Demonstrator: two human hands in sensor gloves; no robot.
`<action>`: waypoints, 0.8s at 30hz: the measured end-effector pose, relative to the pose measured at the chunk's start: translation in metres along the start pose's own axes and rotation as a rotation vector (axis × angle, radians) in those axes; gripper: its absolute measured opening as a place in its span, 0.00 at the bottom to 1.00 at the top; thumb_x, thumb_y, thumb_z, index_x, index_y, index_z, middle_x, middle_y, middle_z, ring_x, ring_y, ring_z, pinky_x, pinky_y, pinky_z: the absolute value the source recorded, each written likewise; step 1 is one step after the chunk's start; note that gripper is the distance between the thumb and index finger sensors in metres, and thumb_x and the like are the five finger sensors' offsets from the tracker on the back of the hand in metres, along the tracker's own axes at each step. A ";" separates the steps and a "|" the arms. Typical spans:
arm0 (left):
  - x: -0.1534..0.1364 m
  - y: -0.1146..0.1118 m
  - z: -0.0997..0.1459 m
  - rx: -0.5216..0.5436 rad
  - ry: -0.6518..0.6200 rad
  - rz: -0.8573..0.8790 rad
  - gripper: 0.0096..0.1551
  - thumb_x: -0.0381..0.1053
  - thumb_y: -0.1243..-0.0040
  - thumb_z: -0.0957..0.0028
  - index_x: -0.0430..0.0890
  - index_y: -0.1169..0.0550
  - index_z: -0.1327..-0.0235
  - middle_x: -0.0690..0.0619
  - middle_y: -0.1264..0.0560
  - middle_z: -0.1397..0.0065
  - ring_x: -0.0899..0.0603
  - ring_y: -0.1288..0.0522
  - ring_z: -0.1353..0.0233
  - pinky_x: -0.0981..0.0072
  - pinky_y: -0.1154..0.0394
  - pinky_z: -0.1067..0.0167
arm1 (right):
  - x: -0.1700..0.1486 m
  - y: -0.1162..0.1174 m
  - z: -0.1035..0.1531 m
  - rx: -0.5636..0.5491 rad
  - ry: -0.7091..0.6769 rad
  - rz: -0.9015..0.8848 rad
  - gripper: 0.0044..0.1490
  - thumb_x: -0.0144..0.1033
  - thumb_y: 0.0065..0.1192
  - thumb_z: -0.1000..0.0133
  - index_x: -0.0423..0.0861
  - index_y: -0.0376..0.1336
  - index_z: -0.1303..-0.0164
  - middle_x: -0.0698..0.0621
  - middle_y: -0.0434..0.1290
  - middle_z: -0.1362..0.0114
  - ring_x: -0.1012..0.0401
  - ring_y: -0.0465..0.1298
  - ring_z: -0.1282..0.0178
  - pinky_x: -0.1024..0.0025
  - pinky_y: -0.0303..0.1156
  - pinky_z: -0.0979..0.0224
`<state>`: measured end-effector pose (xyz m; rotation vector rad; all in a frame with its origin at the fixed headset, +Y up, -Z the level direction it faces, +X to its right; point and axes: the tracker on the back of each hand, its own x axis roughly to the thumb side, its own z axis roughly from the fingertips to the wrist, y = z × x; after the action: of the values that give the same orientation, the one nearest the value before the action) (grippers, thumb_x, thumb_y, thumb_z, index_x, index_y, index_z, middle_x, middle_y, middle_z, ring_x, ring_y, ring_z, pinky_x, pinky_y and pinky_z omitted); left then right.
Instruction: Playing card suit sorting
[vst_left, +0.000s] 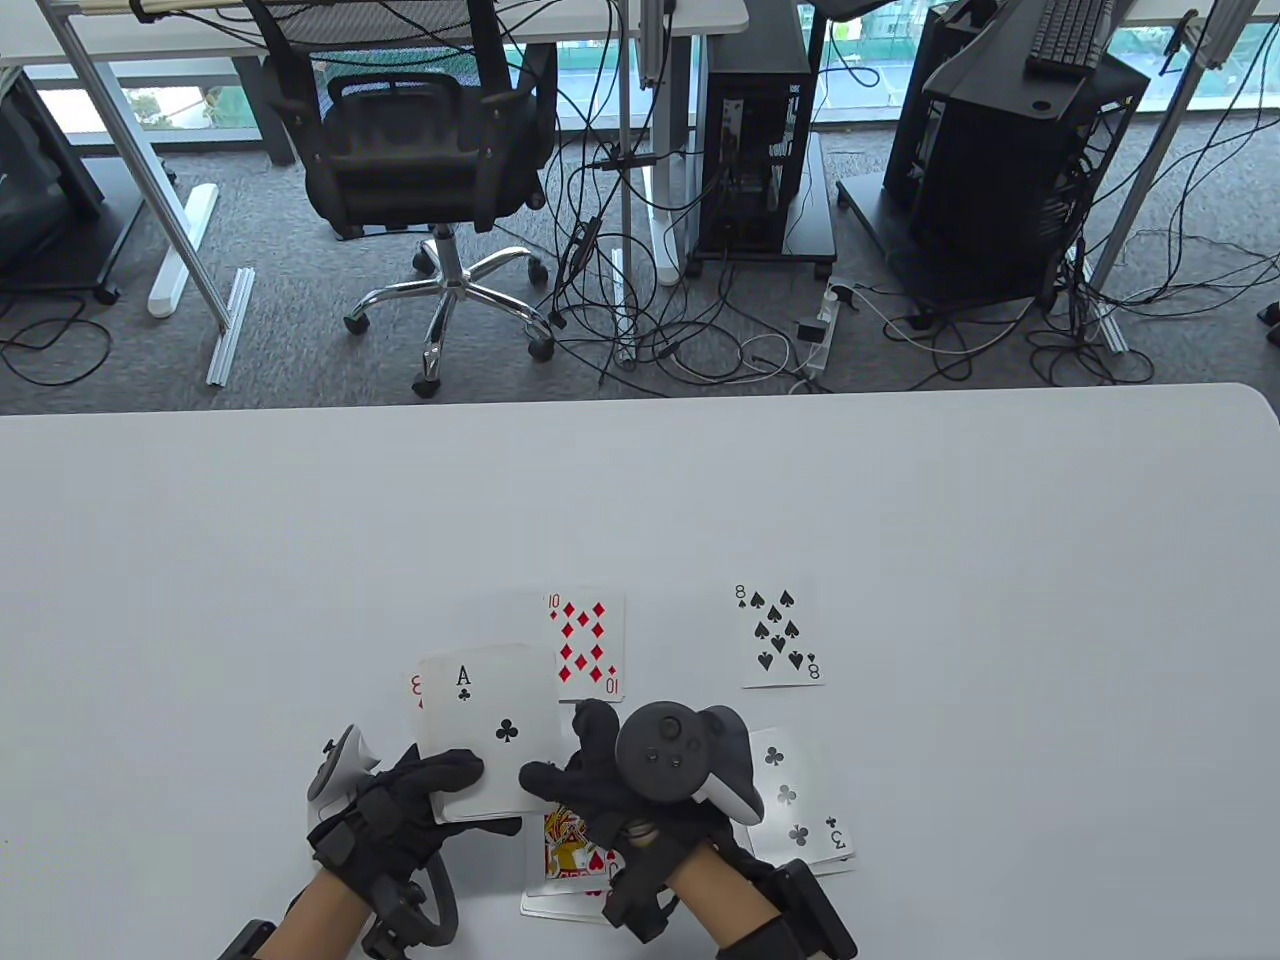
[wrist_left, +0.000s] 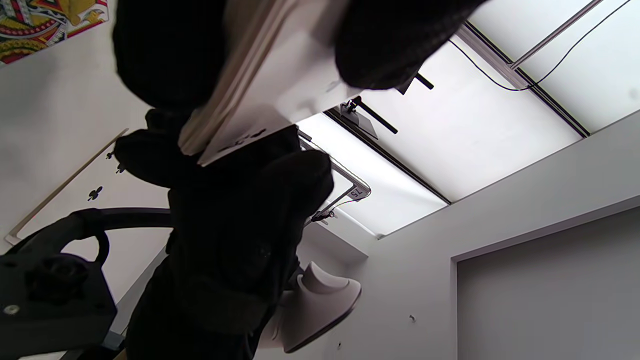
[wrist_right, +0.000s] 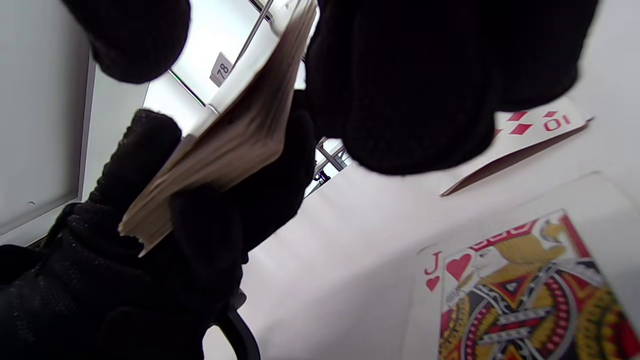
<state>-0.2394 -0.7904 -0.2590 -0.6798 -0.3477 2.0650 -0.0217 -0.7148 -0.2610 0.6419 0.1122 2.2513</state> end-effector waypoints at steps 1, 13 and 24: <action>0.000 0.000 0.000 -0.002 0.001 -0.002 0.38 0.50 0.39 0.38 0.49 0.46 0.21 0.45 0.38 0.19 0.33 0.29 0.26 0.51 0.20 0.44 | 0.002 0.002 -0.001 -0.017 -0.005 0.020 0.58 0.55 0.56 0.45 0.14 0.46 0.39 0.38 0.73 0.51 0.51 0.79 0.67 0.43 0.73 0.47; -0.001 -0.003 -0.001 -0.027 -0.029 0.019 0.38 0.51 0.39 0.38 0.50 0.45 0.21 0.46 0.37 0.19 0.34 0.29 0.26 0.51 0.20 0.44 | -0.009 -0.012 0.002 -0.211 0.084 -0.018 0.30 0.36 0.58 0.44 0.22 0.62 0.49 0.46 0.79 0.65 0.59 0.80 0.79 0.53 0.79 0.56; 0.000 -0.002 0.000 -0.019 -0.051 0.039 0.38 0.52 0.40 0.38 0.50 0.45 0.21 0.45 0.37 0.19 0.34 0.28 0.26 0.52 0.19 0.44 | -0.056 -0.077 0.046 -0.357 0.244 -0.030 0.26 0.30 0.55 0.43 0.22 0.63 0.49 0.46 0.79 0.66 0.60 0.80 0.81 0.52 0.79 0.56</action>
<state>-0.2380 -0.7891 -0.2583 -0.6509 -0.3857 2.1209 0.0834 -0.7066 -0.2654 0.1742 -0.1566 2.2359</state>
